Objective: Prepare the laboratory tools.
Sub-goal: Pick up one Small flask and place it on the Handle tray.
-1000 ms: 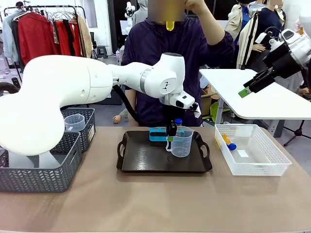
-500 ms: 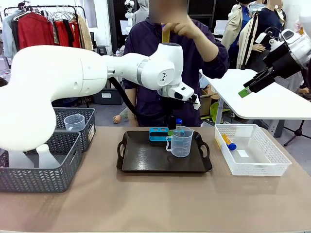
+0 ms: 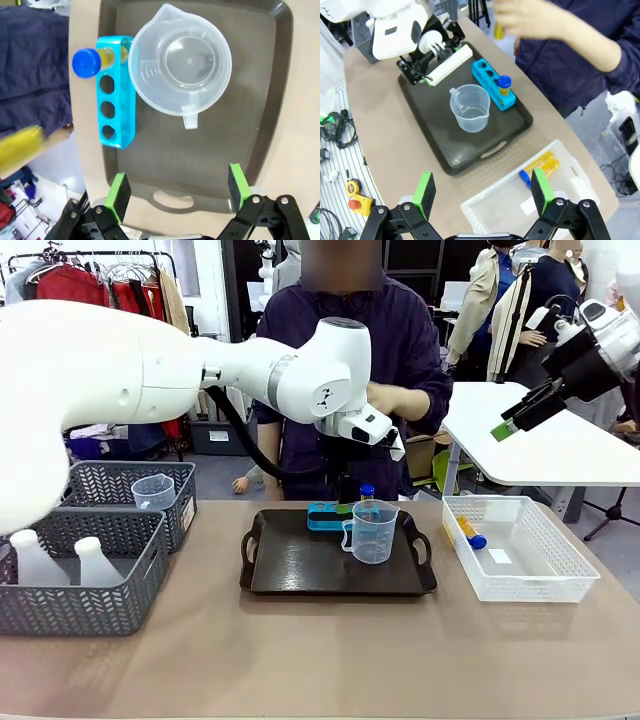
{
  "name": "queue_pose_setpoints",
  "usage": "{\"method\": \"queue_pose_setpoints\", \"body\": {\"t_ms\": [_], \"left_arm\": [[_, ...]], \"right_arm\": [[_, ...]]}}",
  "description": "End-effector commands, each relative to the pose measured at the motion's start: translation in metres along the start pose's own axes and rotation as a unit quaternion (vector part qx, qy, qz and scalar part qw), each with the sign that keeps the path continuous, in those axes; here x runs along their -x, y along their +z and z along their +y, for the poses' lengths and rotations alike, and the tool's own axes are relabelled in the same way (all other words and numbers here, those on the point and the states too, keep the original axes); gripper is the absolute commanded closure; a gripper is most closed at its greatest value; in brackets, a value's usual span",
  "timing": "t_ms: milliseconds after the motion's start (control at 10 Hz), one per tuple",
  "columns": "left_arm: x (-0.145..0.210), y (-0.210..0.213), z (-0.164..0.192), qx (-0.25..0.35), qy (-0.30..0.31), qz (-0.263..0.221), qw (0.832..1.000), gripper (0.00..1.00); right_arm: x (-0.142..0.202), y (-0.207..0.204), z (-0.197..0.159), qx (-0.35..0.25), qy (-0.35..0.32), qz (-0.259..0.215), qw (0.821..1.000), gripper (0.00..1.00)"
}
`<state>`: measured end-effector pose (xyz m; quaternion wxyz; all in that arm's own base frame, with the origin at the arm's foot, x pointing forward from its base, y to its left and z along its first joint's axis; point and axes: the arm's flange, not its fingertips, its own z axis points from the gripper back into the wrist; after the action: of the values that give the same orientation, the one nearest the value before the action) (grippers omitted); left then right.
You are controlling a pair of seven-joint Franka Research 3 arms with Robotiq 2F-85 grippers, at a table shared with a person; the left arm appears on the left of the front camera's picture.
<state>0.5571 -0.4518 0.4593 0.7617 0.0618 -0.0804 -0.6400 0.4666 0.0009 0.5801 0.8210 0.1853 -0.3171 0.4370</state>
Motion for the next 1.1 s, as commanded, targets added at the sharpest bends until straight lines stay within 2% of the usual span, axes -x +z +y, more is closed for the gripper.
{"method": "queue_pose_setpoints", "body": {"t_ms": [0, 500, 700, 1000], "left_arm": [[0.032, 0.004, -0.014, -0.028, 0.026, 0.004, 0.999, 0.00], [0.112, 0.061, -0.040, -0.098, 0.135, 0.016, 0.986, 0.00], [0.145, 0.089, -0.058, -0.132, 0.211, 0.015, 0.968, 0.00], [0.189, 0.119, -0.059, -0.156, 0.290, 0.001, 0.944, 0.00]], "right_arm": [[-0.001, 0.001, 0.000, -0.004, 0.001, -0.008, 1.000, 0.00], [-0.001, 0.001, 0.000, -0.004, 0.001, -0.008, 1.000, 0.00], [-0.001, 0.001, 0.000, -0.004, 0.001, -0.008, 1.000, 0.00], [-0.001, 0.001, 0.000, -0.004, 0.001, -0.008, 1.000, 0.00]]}}
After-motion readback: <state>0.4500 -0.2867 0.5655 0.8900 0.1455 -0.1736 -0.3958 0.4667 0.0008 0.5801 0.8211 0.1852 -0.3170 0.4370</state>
